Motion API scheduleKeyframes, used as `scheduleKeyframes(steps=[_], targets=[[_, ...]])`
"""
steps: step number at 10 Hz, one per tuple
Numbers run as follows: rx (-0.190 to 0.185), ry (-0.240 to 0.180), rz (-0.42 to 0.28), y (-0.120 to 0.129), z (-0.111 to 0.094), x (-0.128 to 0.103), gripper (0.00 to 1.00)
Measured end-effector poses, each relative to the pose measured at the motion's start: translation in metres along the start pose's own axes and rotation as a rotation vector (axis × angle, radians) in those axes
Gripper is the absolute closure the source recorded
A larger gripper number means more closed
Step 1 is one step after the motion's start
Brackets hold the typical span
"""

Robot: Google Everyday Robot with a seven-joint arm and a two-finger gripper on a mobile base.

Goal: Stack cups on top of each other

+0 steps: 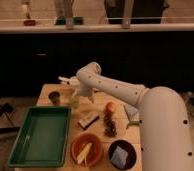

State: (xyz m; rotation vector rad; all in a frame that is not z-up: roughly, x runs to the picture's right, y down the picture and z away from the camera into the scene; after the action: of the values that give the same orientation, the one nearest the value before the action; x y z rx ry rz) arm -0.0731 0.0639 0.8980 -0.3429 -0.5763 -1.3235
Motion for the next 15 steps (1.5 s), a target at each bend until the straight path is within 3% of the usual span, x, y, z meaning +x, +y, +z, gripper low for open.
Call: scheduleKeyframes(steps=[3, 9, 10, 15], targets=[[-0.022, -0.023, -0.013, -0.009, 0.013, 0.003, 0.20], [-0.061, -0.062, -0.004, -0.005, 0.029, 0.008, 0.20], [-0.065, -0.067, -0.007, -0.005, 0.031, 0.008, 0.24], [-0.070, -0.055, -0.039, -0.012, 0.029, 0.004, 0.74]])
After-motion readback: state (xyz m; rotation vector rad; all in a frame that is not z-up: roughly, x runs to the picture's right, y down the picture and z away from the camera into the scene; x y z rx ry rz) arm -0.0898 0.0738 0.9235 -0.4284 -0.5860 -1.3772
